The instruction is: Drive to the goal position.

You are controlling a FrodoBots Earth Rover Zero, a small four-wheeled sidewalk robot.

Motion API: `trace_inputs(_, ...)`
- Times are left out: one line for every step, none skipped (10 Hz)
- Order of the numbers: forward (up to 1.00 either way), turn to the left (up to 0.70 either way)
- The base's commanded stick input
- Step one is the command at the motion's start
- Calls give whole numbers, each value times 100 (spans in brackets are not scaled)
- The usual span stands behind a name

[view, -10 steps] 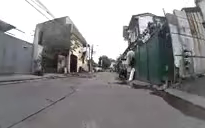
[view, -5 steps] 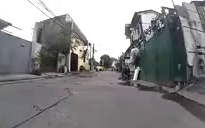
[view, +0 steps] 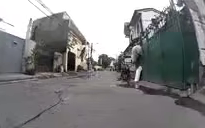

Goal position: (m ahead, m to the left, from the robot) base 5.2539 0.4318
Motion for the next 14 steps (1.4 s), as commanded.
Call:
trace_inputs(100,0)
trace_inputs(100,0)
trace_inputs(100,0)
trace_inputs(100,0)
trace_inputs(100,0)
trace_inputs(100,0)
trace_inputs(100,0)
trace_inputs(100,-1)
trace_inputs(100,-10)
trace_inputs(100,-38)
trace_inputs(100,-40)
trace_inputs(100,-27)
trace_inputs(100,-15)
trace_inputs(100,-4)
